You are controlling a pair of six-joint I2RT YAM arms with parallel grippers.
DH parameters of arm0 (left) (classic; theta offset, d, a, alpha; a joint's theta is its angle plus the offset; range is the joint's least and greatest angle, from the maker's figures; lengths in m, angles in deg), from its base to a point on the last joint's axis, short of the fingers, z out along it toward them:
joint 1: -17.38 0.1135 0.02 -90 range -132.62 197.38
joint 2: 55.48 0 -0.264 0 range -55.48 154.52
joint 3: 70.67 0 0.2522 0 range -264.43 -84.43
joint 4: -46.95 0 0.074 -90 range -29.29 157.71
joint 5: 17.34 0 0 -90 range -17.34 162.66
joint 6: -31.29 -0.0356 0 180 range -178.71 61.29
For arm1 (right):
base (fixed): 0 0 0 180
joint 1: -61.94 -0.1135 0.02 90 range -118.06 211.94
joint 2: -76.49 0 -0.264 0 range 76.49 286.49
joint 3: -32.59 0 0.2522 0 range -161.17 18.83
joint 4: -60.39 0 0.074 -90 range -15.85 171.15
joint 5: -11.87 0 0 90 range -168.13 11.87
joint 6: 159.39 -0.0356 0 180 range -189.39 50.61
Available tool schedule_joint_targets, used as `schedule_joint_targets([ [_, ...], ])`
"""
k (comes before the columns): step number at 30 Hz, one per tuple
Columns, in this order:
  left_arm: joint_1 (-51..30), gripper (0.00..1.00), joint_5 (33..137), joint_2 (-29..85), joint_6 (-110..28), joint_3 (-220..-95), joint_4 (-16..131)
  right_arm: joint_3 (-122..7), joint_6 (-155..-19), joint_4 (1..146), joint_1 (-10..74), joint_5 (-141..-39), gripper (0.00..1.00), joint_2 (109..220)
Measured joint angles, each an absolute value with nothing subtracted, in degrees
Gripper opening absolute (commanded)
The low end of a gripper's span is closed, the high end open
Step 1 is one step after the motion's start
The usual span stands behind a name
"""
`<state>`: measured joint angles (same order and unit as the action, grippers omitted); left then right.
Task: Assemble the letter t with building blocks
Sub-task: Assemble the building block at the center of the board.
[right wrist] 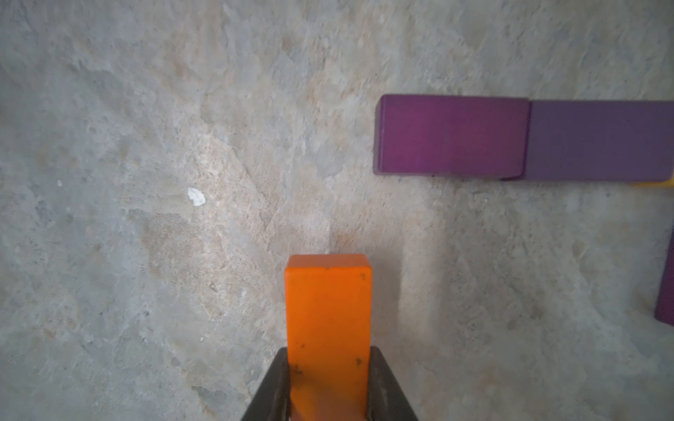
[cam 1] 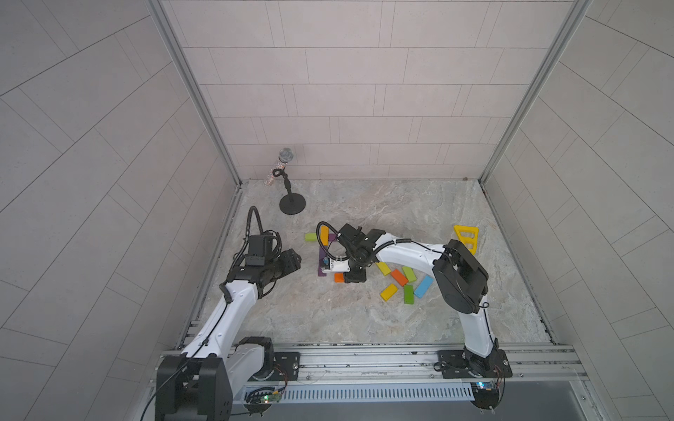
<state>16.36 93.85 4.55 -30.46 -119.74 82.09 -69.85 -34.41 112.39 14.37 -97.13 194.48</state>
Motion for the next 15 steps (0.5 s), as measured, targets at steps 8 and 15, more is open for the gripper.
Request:
schedule_joint_targets([
  [8, 17.1, 0.67, 97.5, 5.8, -30.2, -119.5, 79.8, -73.2, -36.3, 112.7, 14.4, -95.3, 0.17, 196.6],
  [15, 17.9, 0.68, 98.7, 6.3, -30.2, -119.2, 79.0, -75.9, -38.2, 113.3, 14.3, -94.0, 0.17, 199.2],
])
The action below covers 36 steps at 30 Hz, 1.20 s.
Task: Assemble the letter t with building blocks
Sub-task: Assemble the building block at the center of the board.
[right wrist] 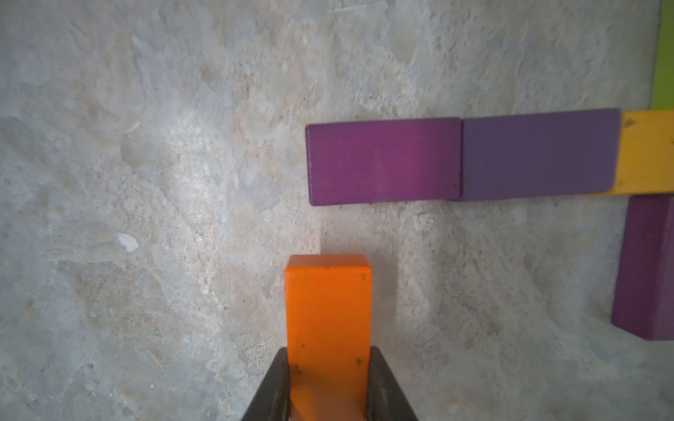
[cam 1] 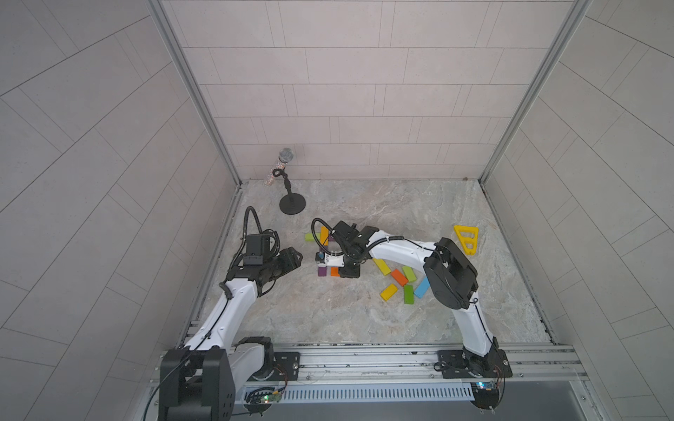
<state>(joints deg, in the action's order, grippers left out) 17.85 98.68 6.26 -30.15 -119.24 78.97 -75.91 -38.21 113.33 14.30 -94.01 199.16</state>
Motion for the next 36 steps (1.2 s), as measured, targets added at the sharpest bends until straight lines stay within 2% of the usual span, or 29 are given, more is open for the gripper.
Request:
schedule_joint_targets([
  [36, 20.1, 0.68, 101.0, 6.6, -31.3, -119.2, 79.4, -80.2, -40.0, 114.7, 13.8, -94.0, 0.18, 203.4],
])
